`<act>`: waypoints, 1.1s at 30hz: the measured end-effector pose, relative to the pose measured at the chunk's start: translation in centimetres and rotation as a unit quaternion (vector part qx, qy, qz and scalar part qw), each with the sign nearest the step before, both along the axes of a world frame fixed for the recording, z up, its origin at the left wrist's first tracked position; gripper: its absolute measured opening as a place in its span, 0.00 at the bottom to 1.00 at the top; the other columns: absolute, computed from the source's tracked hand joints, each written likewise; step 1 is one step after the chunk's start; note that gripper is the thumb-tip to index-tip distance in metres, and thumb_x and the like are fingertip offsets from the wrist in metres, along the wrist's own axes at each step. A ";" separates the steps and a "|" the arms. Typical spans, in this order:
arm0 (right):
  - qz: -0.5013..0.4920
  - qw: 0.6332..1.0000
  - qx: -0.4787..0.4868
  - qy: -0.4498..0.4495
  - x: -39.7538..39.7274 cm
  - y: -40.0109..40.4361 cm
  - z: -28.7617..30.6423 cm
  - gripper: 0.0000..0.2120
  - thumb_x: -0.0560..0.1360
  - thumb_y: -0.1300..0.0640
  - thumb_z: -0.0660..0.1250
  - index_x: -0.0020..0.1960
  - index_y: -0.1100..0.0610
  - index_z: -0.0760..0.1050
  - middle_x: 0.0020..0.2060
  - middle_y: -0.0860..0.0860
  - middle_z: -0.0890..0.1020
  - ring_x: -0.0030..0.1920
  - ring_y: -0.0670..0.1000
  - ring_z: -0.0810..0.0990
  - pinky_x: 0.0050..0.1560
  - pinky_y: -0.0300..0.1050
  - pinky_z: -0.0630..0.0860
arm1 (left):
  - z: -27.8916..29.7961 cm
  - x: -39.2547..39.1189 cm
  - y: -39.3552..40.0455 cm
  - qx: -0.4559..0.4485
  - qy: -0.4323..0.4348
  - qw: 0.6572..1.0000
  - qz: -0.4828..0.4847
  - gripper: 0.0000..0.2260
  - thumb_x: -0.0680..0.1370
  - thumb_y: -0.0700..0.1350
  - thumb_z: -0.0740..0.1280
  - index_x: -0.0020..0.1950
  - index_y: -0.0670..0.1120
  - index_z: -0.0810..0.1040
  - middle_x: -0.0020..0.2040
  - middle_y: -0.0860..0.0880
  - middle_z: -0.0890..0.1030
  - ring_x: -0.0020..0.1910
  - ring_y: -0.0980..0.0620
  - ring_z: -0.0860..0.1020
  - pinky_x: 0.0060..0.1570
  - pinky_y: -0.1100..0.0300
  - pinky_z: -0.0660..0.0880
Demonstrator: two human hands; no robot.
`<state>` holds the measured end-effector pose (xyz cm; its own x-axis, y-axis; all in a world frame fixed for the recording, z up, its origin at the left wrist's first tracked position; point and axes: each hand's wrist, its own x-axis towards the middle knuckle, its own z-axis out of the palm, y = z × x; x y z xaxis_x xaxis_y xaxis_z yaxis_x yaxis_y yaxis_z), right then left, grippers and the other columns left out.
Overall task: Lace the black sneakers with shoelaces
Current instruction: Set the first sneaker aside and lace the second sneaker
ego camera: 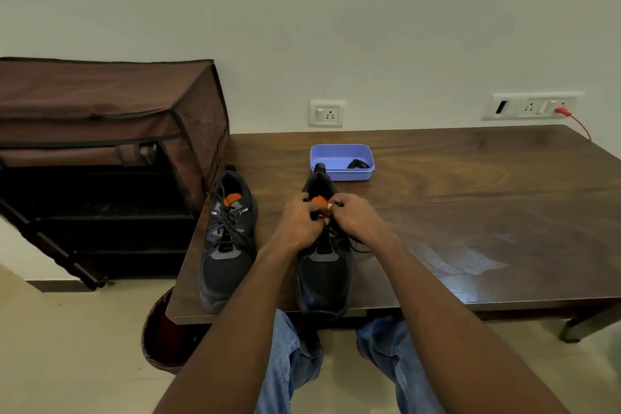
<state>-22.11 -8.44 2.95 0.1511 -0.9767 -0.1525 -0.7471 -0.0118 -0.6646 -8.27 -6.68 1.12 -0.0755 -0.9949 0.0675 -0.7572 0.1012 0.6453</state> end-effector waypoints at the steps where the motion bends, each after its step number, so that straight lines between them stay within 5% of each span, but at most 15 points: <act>1: 0.000 1.000 0.004 -0.003 0.0 0.0 -0.1 0.11 0.81 0.54 0.59 0.49 0.55 0.79 0.45 0.54 0.82 0.45 0.52 0.79 0.42 0.48 0.73 | 0.1 -0.2 0.3 0.014 -0.010 1.000 -0.016 0.09 0.78 0.40 0.69 0.57 0.44 0.85 0.65 0.42 0.72 0.65 0.43 0.71 0.62 0.62 0.65; 4: 0.000 1.000 0.003 -0.005 -0.1 -0.1 -0.2 0.11 0.81 0.55 0.59 0.49 0.56 0.79 0.45 0.54 0.82 0.46 0.53 0.79 0.46 0.50 0.74 | 0.5 -0.2 0.5 0.019 0.041 0.999 -0.006 0.09 0.80 0.41 0.67 0.56 0.39 0.85 0.67 0.45 0.73 0.57 0.52 0.71 0.51 0.69 0.62; 7: -0.004 1.000 -0.004 0.001 -0.1 -0.1 0.0 0.11 0.80 0.55 0.59 0.50 0.56 0.80 0.46 0.55 0.82 0.48 0.55 0.80 0.49 0.52 0.75 | 0.9 0.2 0.4 -0.016 0.133 0.985 0.105 0.07 0.80 0.41 0.66 0.47 0.41 0.83 0.59 0.50 0.78 0.51 0.56 0.75 0.44 0.68 0.67; 9: -0.004 1.000 0.000 0.007 -0.1 -0.1 0.1 0.11 0.80 0.55 0.59 0.52 0.56 0.80 0.49 0.55 0.82 0.50 0.56 0.79 0.54 0.54 0.77 | 1.0 0.8 0.3 -0.074 0.223 0.943 0.238 0.06 0.80 0.40 0.65 0.46 0.46 0.80 0.50 0.51 0.81 0.45 0.54 0.79 0.41 0.71 0.71; 13: -0.002 1.000 0.007 0.011 -0.2 -0.1 0.1 0.12 0.82 0.54 0.58 0.54 0.56 0.79 0.49 0.55 0.81 0.50 0.54 0.79 0.55 0.55 0.77 | 1.7 2.7 0.2 -0.123 0.348 0.810 0.456 0.09 0.80 0.40 0.62 0.52 0.41 0.82 0.51 0.42 0.83 0.48 0.45 0.82 0.49 0.50 0.80; 16: -0.004 1.000 0.002 0.016 -0.1 -0.2 0.0 0.12 0.81 0.54 0.58 0.52 0.55 0.79 0.49 0.54 0.82 0.49 0.53 0.79 0.55 0.55 0.77 | 1.6 3.0 0.5 -0.071 0.264 0.862 0.428 0.08 0.79 0.37 0.62 0.52 0.42 0.80 0.55 0.40 0.80 0.50 0.44 0.79 0.53 0.46 0.78; 20: 0.003 1.000 0.001 0.021 0.0 -0.2 0.0 0.12 0.82 0.53 0.57 0.54 0.54 0.79 0.49 0.53 0.81 0.50 0.53 0.79 0.54 0.53 0.77 | 1.2 1.6 1.2 -0.014 0.065 0.940 0.334 0.25 0.76 0.40 0.69 0.72 0.44 0.67 0.73 0.41 0.63 0.70 0.40 0.65 0.69 0.46 0.67; 22: 0.006 1.000 -0.002 0.019 0.1 -0.1 -0.1 0.12 0.82 0.53 0.58 0.55 0.54 0.79 0.50 0.53 0.81 0.50 0.53 0.79 0.52 0.51 0.76 | 1.4 1.0 1.1 -0.016 0.083 0.956 0.282 0.21 0.78 0.43 0.68 0.70 0.46 0.70 0.68 0.44 0.71 0.67 0.45 0.71 0.63 0.51 0.71; 24: 0.002 1.000 0.000 0.011 -0.1 -0.1 -0.2 0.10 0.81 0.53 0.60 0.55 0.53 0.80 0.49 0.53 0.81 0.49 0.52 0.79 0.50 0.49 0.76 | 1.2 0.5 0.8 0.050 0.083 0.969 0.226 0.07 0.80 0.48 0.66 0.57 0.48 0.75 0.52 0.49 0.79 0.52 0.50 0.78 0.48 0.57 0.74; 26: 0.001 1.000 0.016 0.000 -0.3 -0.1 -0.3 0.09 0.78 0.52 0.64 0.55 0.51 0.79 0.50 0.51 0.81 0.48 0.50 0.80 0.51 0.49 0.78 | 0.7 0.5 0.7 0.106 0.058 0.976 0.180 0.10 0.80 0.54 0.65 0.46 0.47 0.76 0.42 0.49 0.80 0.42 0.51 0.79 0.41 0.55 0.75; 30: 0.023 0.999 0.031 -0.001 -0.7 -0.1 -0.4 0.11 0.74 0.55 0.66 0.56 0.47 0.78 0.50 0.51 0.81 0.49 0.52 0.81 0.55 0.54 0.79 | 0.8 0.2 0.5 0.096 0.105 0.976 0.165 0.14 0.77 0.58 0.68 0.43 0.49 0.78 0.39 0.50 0.80 0.40 0.52 0.78 0.36 0.58 0.70; 33: 0.037 0.999 0.033 -0.001 -0.6 0.0 -0.3 0.13 0.75 0.56 0.65 0.58 0.49 0.77 0.52 0.51 0.81 0.50 0.53 0.81 0.56 0.55 0.79 | 0.9 -0.2 0.7 0.088 0.061 0.983 0.151 0.12 0.76 0.58 0.70 0.46 0.50 0.77 0.40 0.52 0.79 0.40 0.53 0.77 0.36 0.59 0.68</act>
<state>-22.72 -8.49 2.62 0.2224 -0.9507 -0.2162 -0.7440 -0.0221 -0.6679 -8.43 -5.94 2.02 0.2223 -0.9678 -0.1177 -0.6518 -0.2373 0.7203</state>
